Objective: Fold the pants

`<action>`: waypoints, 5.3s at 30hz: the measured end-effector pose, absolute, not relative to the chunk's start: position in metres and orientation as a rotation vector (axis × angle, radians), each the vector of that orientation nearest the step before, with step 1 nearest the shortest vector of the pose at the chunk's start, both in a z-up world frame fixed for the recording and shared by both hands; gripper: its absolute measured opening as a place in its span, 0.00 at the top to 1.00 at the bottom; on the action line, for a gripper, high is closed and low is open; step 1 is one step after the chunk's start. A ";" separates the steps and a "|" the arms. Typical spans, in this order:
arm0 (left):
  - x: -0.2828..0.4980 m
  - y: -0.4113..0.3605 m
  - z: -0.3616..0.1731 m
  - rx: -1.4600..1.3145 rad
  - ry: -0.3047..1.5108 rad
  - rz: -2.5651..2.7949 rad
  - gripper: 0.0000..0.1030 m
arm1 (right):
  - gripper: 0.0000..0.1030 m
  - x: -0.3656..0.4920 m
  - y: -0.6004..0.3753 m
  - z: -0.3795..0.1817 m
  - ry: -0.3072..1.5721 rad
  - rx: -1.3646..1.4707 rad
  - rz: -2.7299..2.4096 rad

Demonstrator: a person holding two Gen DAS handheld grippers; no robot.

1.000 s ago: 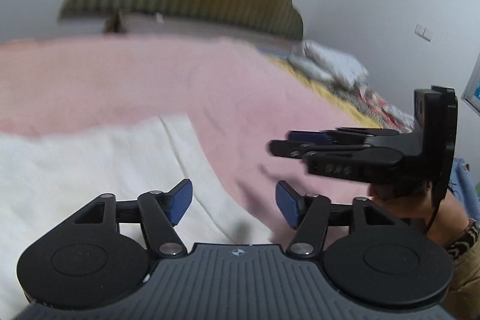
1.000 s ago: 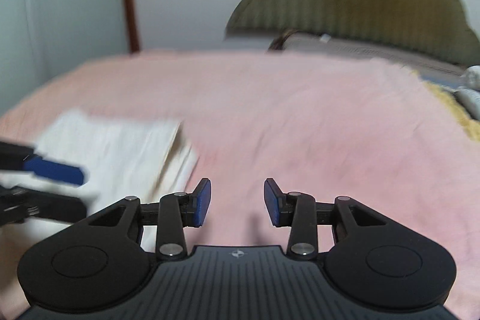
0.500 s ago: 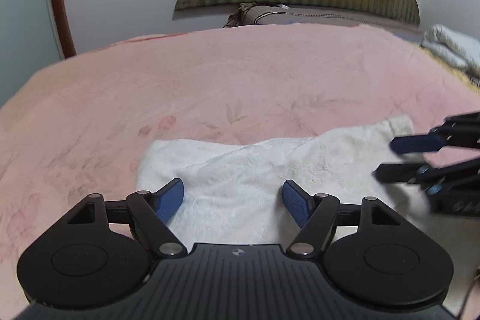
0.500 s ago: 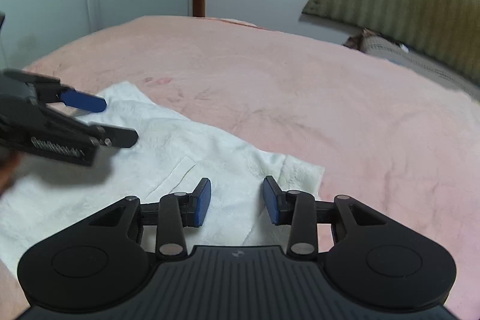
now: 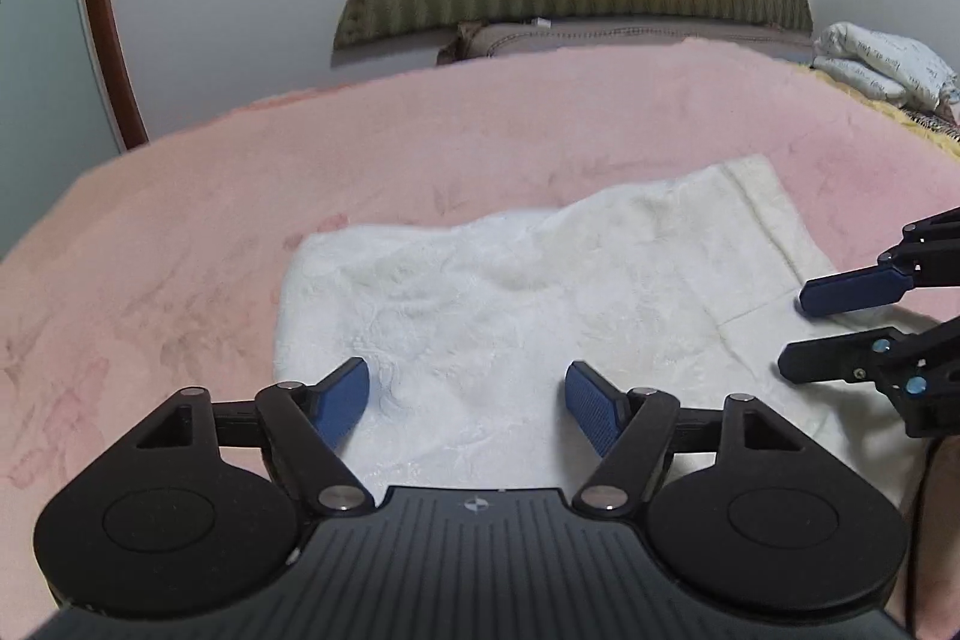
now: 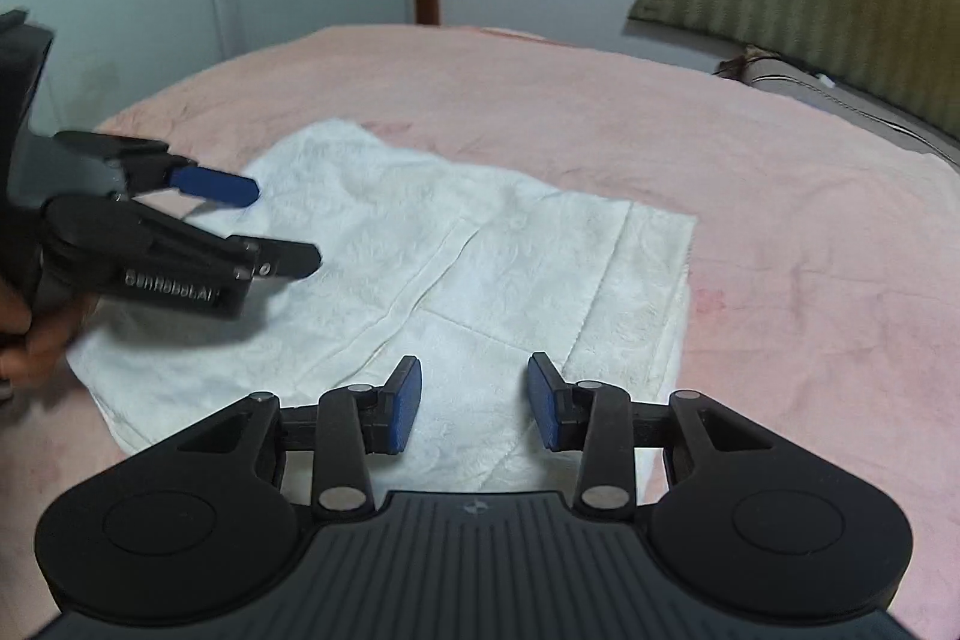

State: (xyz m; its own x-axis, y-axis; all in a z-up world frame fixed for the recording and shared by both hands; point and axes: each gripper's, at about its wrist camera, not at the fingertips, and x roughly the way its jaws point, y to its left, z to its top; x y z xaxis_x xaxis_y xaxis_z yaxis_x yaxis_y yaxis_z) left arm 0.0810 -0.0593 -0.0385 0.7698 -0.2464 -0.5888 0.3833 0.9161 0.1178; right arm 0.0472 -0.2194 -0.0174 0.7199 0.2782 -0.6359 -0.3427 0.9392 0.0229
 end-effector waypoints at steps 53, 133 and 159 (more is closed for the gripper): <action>0.035 -0.072 -0.050 0.166 0.619 -0.178 0.00 | 0.52 0.012 -0.196 -0.044 0.550 0.034 0.191; -0.008 -0.027 -0.033 0.101 0.598 -0.202 0.00 | 0.10 -0.039 -0.181 -0.025 0.501 0.013 0.112; 0.164 0.068 -0.079 -0.655 0.941 -0.794 0.02 | 0.14 0.102 -0.343 -0.076 0.782 0.708 0.644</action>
State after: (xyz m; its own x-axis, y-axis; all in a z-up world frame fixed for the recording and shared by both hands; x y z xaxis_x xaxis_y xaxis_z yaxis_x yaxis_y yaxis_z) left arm 0.1640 0.0681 -0.0791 0.3575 -0.8218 -0.4437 0.2989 0.5507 -0.7793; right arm 0.1022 -0.3434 -0.0759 0.5491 0.7353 -0.3971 -0.2490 0.5976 0.7622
